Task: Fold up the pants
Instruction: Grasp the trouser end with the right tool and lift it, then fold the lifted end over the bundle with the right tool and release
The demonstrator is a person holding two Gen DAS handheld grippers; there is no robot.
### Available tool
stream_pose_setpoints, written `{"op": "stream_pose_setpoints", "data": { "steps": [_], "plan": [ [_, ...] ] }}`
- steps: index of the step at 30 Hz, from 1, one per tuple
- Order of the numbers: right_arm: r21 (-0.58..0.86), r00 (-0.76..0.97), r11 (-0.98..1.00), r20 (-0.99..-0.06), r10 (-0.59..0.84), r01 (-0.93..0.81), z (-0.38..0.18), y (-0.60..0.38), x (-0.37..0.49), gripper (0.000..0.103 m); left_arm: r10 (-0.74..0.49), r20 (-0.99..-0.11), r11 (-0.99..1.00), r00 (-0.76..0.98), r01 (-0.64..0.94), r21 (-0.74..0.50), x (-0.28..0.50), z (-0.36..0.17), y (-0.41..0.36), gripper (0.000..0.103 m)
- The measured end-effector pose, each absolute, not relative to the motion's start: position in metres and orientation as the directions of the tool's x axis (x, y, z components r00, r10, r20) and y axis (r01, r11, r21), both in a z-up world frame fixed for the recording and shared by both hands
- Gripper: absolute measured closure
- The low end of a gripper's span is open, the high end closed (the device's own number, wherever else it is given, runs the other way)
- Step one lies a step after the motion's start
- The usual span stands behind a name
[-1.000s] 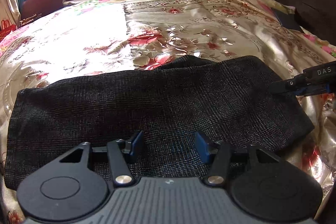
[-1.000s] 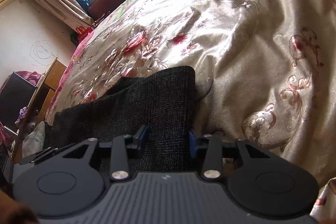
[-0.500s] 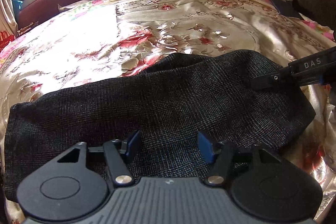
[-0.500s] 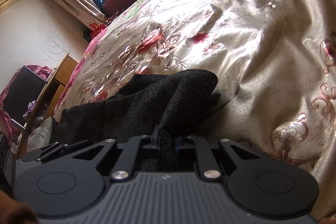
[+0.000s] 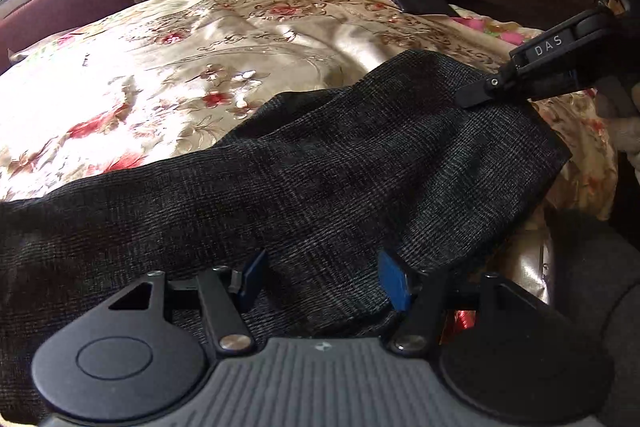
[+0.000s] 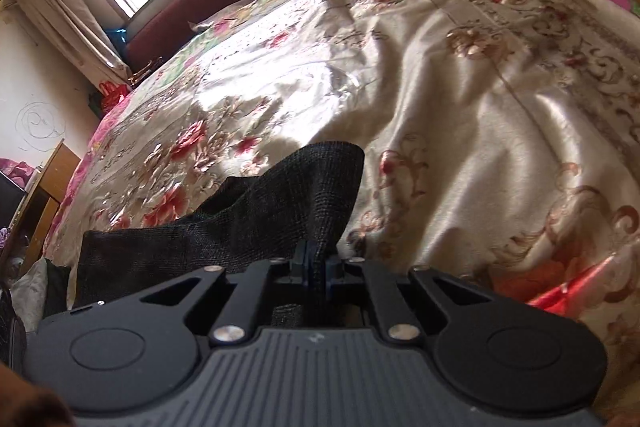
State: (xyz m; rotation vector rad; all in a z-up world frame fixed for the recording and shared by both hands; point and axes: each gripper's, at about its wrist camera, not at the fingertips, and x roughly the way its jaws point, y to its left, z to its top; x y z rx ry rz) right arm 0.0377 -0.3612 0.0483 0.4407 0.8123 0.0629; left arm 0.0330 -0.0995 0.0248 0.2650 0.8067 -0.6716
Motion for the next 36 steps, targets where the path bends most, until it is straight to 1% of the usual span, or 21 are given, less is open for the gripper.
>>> {"op": "stream_pose_setpoints", "data": {
  "steps": [4, 8, 13, 18, 20, 23, 26, 29, 33, 36],
  "plan": [
    [0.366, 0.695, 0.92, -0.699, 0.171, 0.142, 0.061, -0.362, 0.03, 0.097, -0.448, -0.727, 0.783, 0.521, 0.621, -0.037, 0.036, 0.027, -0.085, 0.029],
    [0.356, 0.708, 0.927, -0.684, 0.174, 0.117, 0.079, -0.34, 0.031, 0.096, -0.414, -0.712, 0.821, 0.568, 0.571, -0.021, 0.04, 0.029, -0.057, 0.029],
    [0.325, 0.716, 0.945, -0.666, 0.211, 0.023, 0.115, -0.293, 0.044, 0.096, -0.38, -0.7, 0.861, 0.605, 0.507, -0.029, 0.048, 0.025, -0.026, 0.029],
    [0.275, 0.686, 0.956, -0.676, 0.268, -0.103, 0.134, -0.219, 0.066, 0.096, -0.404, -0.672, 0.876, 0.621, 0.475, -0.087, 0.044, 0.023, 0.001, 0.029],
    [0.251, 0.663, 0.955, -0.69, 0.289, -0.156, 0.131, -0.181, 0.078, 0.096, -0.403, -0.663, 0.879, 0.631, 0.468, -0.09, 0.042, 0.023, 0.008, 0.029],
    [0.25, 0.643, 0.95, -0.7, 0.311, -0.188, 0.119, -0.137, 0.096, 0.096, -0.386, -0.657, 0.885, 0.647, 0.462, -0.065, 0.037, 0.026, 0.02, 0.029],
    [0.272, 0.616, 0.942, -0.714, 0.334, -0.195, 0.101, -0.102, 0.113, 0.096, -0.399, -0.651, 0.892, 0.646, 0.438, -0.112, 0.035, 0.027, 0.04, 0.029],
    [0.237, 0.567, 0.948, -0.76, 0.317, -0.212, 0.077, -0.068, 0.124, 0.095, -0.425, -0.642, 0.891, 0.638, 0.42, -0.171, 0.034, 0.029, 0.059, 0.029],
    [0.174, 0.549, 0.954, -0.787, 0.283, -0.242, 0.057, -0.036, 0.125, 0.094, -0.421, -0.644, 0.896, 0.639, 0.403, -0.187, 0.03, 0.029, 0.074, 0.029],
    [0.17, 0.551, 0.957, -0.788, 0.276, -0.235, 0.057, -0.028, 0.127, 0.094, -0.419, -0.639, 0.896, 0.644, 0.408, -0.176, 0.027, 0.027, 0.078, 0.029]
  ]
}}
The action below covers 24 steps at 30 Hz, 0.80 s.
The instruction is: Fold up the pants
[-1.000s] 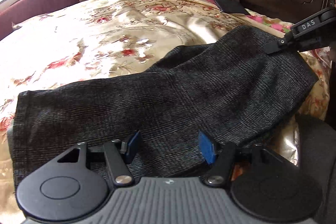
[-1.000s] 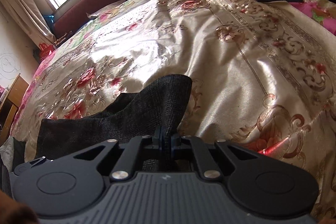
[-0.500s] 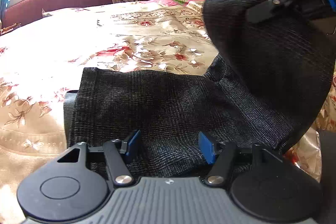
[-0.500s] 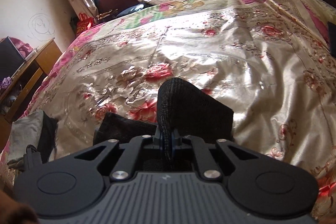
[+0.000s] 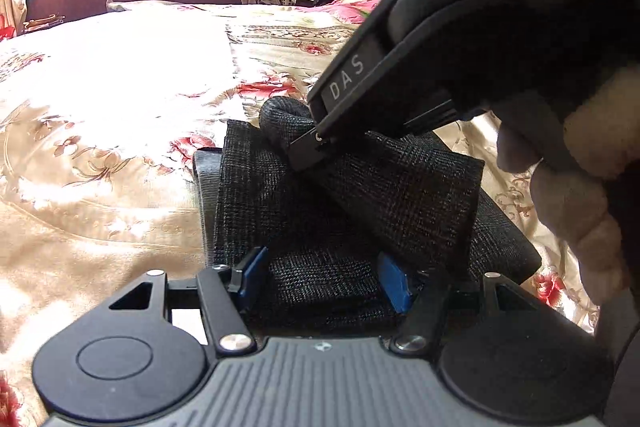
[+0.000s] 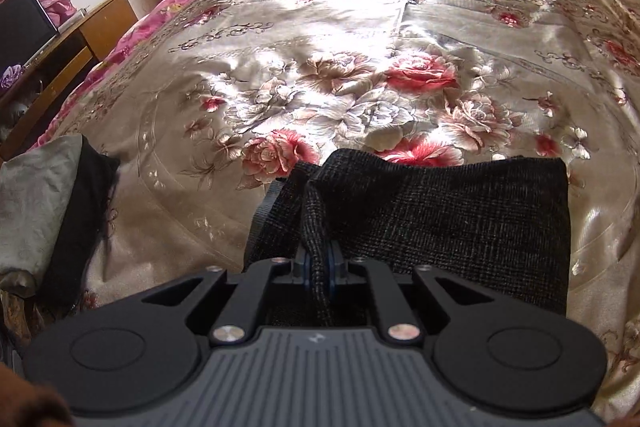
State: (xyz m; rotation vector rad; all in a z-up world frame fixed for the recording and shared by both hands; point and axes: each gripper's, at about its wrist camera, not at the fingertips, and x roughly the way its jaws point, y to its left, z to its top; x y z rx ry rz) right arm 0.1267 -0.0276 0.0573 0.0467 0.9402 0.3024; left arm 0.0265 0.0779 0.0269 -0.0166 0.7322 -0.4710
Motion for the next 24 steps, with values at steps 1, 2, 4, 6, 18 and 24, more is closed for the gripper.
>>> {"op": "stream_pose_setpoints", "data": {
  "steps": [1, 2, 4, 6, 18, 24],
  "plan": [
    [0.169, 0.555, 0.958, -0.786, 0.273, -0.232, 0.058, -0.026, 0.127, 0.094, -0.417, -0.64, 0.896, 0.646, 0.409, -0.172, 0.026, 0.026, 0.077, 0.028],
    [0.151, 0.568, 0.959, -0.78, 0.264, -0.238, 0.06, -0.024, 0.126, 0.094, -0.418, -0.641, 0.896, 0.643, 0.41, -0.173, 0.026, 0.025, 0.077, 0.028],
    [0.15, 0.583, 0.959, -0.768, 0.265, -0.239, 0.065, -0.019, 0.124, 0.094, -0.429, -0.643, 0.891, 0.635, 0.414, -0.186, 0.028, 0.023, 0.078, 0.028],
    [0.142, 0.592, 0.96, -0.762, 0.262, -0.242, 0.069, -0.013, 0.125, 0.094, -0.445, -0.639, 0.886, 0.628, 0.412, -0.212, 0.031, 0.02, 0.081, 0.028],
    [0.216, 0.52, 0.914, -0.767, 0.377, -0.343, 0.058, 0.014, 0.122, 0.079, -0.436, -0.656, 0.883, 0.616, 0.434, -0.18, 0.022, 0.026, 0.083, 0.029],
    [0.282, 0.559, 0.881, -0.689, 0.461, -0.379, 0.081, -0.006, 0.108, 0.08, -0.359, -0.695, 0.924, 0.623, 0.341, -0.171, -0.002, 0.021, 0.101, 0.028]
  ]
}}
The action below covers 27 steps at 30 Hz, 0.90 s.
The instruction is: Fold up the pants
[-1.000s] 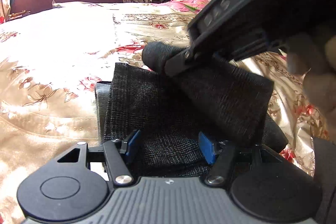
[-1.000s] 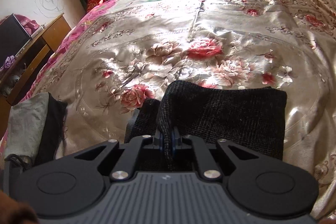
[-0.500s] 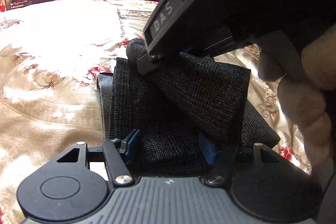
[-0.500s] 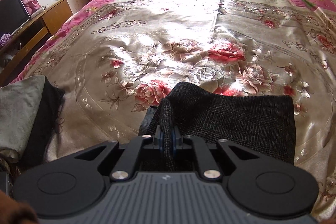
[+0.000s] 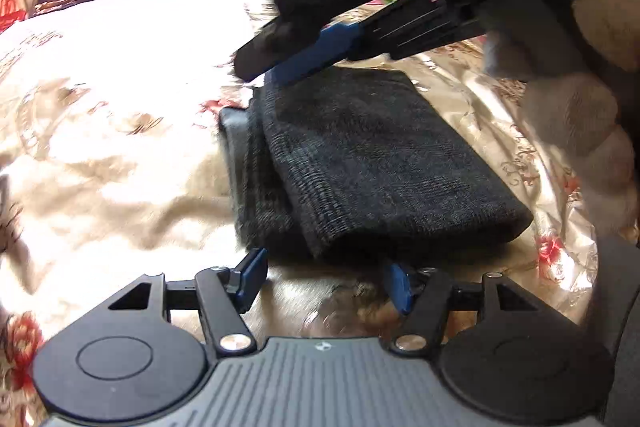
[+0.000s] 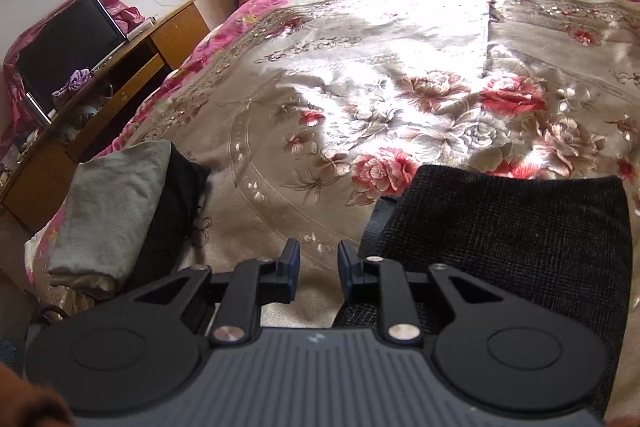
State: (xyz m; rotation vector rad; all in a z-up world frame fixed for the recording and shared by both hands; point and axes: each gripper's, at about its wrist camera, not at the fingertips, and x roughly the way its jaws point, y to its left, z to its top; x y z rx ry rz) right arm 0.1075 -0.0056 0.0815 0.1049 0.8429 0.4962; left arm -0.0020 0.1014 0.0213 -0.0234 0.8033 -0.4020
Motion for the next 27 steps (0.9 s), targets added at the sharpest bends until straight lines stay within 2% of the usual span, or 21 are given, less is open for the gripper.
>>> {"op": "stream_pose_setpoints", "data": {
  "steps": [3, 7, 12, 14, 20, 23, 25, 27],
  "plan": [
    [0.245, 0.609, 0.912, -0.684, 0.402, -0.328, 0.084, -0.033, 0.117, 0.08, -0.301, -0.697, 0.95, 0.651, 0.269, -0.158, -0.014, 0.023, 0.116, 0.028],
    [0.124, 0.652, 0.943, -0.694, 0.305, -0.31, 0.07, -0.041, 0.131, 0.079, -0.247, -0.671, 0.969, 0.699, 0.2, -0.147, -0.013, 0.036, 0.129, 0.028],
    [0.071, 0.625, 0.94, -0.729, 0.277, -0.334, 0.038, -0.028, 0.151, 0.079, -0.286, -0.587, 0.957, 0.757, 0.255, -0.137, -0.004, 0.062, 0.113, 0.027],
    [0.075, 0.621, 0.941, -0.734, 0.275, -0.329, 0.03, -0.025, 0.163, 0.079, -0.296, -0.58, 0.951, 0.758, 0.289, -0.108, 0.009, 0.062, 0.102, 0.027],
    [0.168, 0.578, 0.937, -0.749, 0.324, -0.306, 0.021, -0.037, 0.19, 0.082, -0.261, -0.653, 0.956, 0.711, 0.284, -0.074, 0.052, 0.037, 0.081, 0.027],
    [0.162, 0.579, 0.937, -0.749, 0.321, -0.309, 0.014, -0.041, 0.196, 0.083, -0.263, -0.692, 0.958, 0.673, 0.267, -0.105, 0.063, 0.022, 0.081, 0.022],
    [0.183, 0.58, 0.934, -0.742, 0.336, -0.307, 0.012, -0.046, 0.196, 0.083, -0.275, -0.7, 0.959, 0.659, 0.244, -0.147, 0.065, 0.018, 0.087, 0.014],
    [0.214, 0.586, 0.931, -0.729, 0.354, -0.296, 0.015, -0.051, 0.194, 0.083, -0.277, -0.708, 0.96, 0.649, 0.222, -0.172, 0.065, 0.019, 0.092, 0.012]
  ]
}}
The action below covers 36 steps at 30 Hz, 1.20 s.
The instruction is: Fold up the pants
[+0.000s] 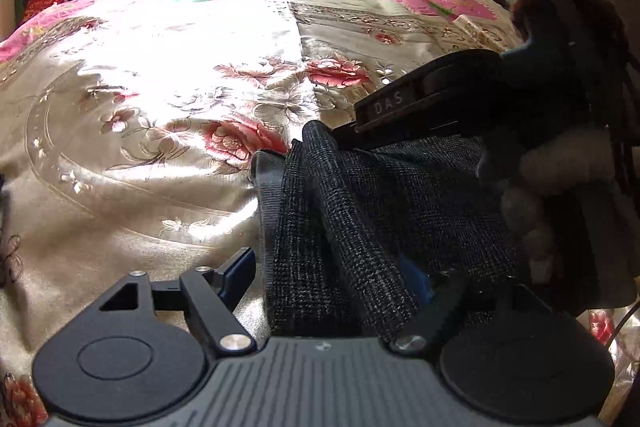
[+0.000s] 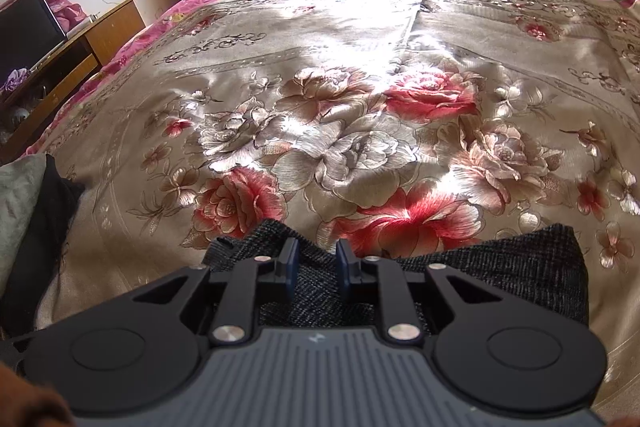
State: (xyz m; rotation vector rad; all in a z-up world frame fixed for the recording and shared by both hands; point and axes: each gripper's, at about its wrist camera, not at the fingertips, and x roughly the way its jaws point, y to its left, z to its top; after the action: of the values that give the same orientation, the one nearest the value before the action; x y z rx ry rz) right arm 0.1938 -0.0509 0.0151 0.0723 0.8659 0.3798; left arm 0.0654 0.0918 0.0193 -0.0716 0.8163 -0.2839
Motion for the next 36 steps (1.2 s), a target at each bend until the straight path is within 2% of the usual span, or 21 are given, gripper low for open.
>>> {"op": "stream_pose_setpoints", "data": {
  "steps": [2, 6, 9, 16, 21, 24, 29, 36],
  "plan": [
    [0.21, 0.603, 0.93, -0.713, 0.357, -0.302, 0.022, -0.053, 0.189, 0.083, -0.255, -0.706, 0.965, 0.661, 0.218, -0.144, 0.061, 0.027, 0.09, 0.012],
    [0.19, 0.633, 0.927, -0.684, 0.362, -0.325, 0.038, -0.058, 0.176, 0.082, -0.159, -0.674, 0.975, 0.721, 0.221, 0.007, 0.05, 0.05, 0.077, 0.013],
    [0.201, 0.642, 0.925, -0.671, 0.371, -0.323, 0.047, -0.067, 0.167, 0.082, -0.115, -0.671, 0.98, 0.733, 0.194, 0.044, 0.053, 0.058, 0.072, 0.013],
    [0.177, 0.675, 0.937, -0.654, 0.341, -0.303, 0.059, -0.093, 0.143, 0.081, -0.035, -0.704, 0.973, 0.709, 0.186, 0.139, 0.067, 0.039, 0.055, 0.012],
    [0.177, 0.69, 0.947, -0.651, 0.317, -0.268, 0.062, -0.114, 0.127, 0.081, -0.007, -0.72, 0.974, 0.694, 0.168, 0.151, 0.072, 0.036, 0.051, 0.011],
    [0.202, 0.698, 0.949, -0.643, 0.315, -0.243, 0.061, -0.128, 0.109, 0.08, -0.006, -0.698, 0.97, 0.716, 0.172, 0.169, 0.061, 0.048, 0.045, 0.012],
    [0.199, 0.722, 0.959, -0.631, 0.283, -0.203, 0.055, -0.145, 0.071, 0.08, -0.063, -0.683, 0.977, 0.728, 0.183, 0.105, 0.032, 0.057, 0.036, 0.01],
    [0.198, 0.695, 0.964, -0.669, 0.264, -0.176, 0.04, -0.149, 0.032, 0.08, -0.044, -0.684, 0.976, 0.728, 0.177, 0.126, 0.012, 0.049, 0.016, 0.007]
  ]
}}
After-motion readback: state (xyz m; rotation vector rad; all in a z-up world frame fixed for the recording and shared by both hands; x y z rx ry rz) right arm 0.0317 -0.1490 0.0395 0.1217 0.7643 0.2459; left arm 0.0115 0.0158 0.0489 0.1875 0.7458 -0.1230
